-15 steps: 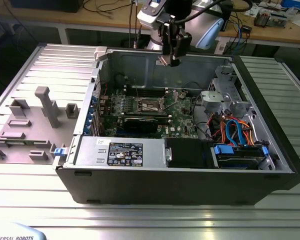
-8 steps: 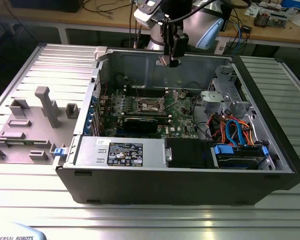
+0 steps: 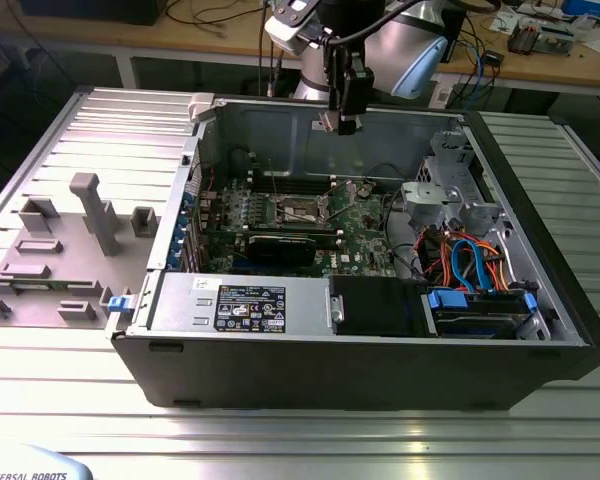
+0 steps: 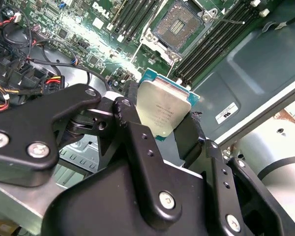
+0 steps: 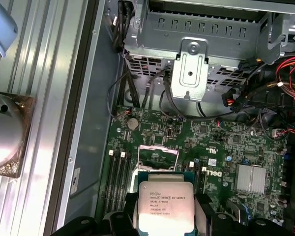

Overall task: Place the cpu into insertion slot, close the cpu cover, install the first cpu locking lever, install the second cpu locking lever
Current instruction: 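Place the cpu into insertion slot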

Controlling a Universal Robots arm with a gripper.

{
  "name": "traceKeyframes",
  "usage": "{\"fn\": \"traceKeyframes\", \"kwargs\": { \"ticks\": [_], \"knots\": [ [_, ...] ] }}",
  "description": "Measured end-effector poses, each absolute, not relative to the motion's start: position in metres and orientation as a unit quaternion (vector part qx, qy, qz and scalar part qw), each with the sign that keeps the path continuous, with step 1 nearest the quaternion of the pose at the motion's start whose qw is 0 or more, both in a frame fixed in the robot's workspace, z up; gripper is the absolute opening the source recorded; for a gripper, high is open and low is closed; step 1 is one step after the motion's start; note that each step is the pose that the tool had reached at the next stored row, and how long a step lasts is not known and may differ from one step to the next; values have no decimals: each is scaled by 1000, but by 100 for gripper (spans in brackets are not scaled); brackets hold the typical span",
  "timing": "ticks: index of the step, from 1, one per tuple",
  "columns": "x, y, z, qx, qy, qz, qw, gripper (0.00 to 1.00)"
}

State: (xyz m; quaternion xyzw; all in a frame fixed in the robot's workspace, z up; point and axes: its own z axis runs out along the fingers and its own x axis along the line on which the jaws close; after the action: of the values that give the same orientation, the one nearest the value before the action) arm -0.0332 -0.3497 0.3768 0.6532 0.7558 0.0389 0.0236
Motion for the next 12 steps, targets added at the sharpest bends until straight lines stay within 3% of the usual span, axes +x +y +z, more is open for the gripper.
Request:
{"fn": "traceKeyframes", "kwargs": {
  "ticks": [12],
  "knots": [
    [-33, -350, 377, 666, 745, 38, 24, 54]
  ]
}}
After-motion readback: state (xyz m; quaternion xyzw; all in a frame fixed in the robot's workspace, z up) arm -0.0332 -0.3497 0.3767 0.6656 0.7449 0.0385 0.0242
